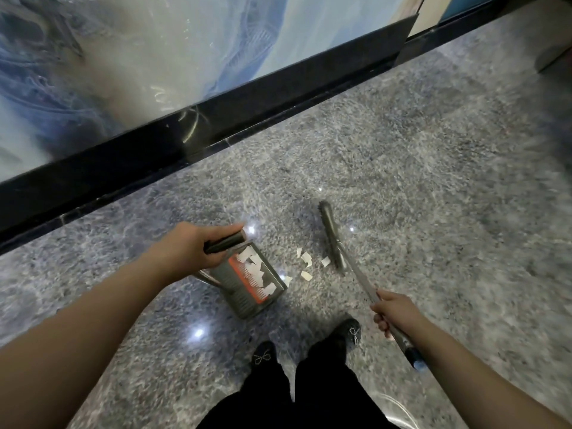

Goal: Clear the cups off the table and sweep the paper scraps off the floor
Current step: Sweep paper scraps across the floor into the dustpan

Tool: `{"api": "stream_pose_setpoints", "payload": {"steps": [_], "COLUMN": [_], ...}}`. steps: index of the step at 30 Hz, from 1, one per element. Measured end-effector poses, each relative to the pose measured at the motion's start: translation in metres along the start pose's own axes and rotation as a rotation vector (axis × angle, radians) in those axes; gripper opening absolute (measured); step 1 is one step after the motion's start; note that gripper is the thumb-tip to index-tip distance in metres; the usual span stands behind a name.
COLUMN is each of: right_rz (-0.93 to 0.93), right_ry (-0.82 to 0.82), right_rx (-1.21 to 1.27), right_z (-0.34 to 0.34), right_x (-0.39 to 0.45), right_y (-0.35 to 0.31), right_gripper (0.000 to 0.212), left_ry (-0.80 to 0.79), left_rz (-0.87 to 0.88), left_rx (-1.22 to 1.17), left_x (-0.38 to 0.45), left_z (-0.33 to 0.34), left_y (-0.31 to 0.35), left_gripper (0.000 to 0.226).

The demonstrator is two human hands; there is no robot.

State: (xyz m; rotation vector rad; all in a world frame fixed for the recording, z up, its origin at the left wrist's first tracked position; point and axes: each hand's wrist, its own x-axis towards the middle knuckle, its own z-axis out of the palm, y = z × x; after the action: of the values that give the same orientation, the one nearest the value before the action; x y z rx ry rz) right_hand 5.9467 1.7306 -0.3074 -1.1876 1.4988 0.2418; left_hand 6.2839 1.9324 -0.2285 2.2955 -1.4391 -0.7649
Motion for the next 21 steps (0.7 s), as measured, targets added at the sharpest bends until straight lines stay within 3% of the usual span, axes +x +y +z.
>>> {"api": "stream_pose_setpoints", "payload": {"steps": [4,9,12,21], "right_rz": [0.047,0.119,0.079,0.041], "right_ry": [0.022,0.003,-0.086,-0.357], "right_rx": [-0.012,-0.094,-0.242,-0.127], "right_z": [-0.002,0.026,0.058,0.106], "right_x": [0.027,0.06,0.055,0.01], "right_y": [0.011,0.02,0.03,0.013], "right_gripper": [0.012,0.017,0.019,0.016], "left_ry": [-0.004,0.053,0.064,0.059], "left_rz": [0.009,0.026,0.034,0.013], "left_rx": [0.0,-0.02,-0.021,-0.029], "left_x": [0.004,0.004,0.004,0.0], "left_z": [0.004,0.016,0.018,0.016], "left_y": [0.003,-0.003,-0.006,-0.001], "left_gripper": [0.066,0.076,0.075,0.062]}}
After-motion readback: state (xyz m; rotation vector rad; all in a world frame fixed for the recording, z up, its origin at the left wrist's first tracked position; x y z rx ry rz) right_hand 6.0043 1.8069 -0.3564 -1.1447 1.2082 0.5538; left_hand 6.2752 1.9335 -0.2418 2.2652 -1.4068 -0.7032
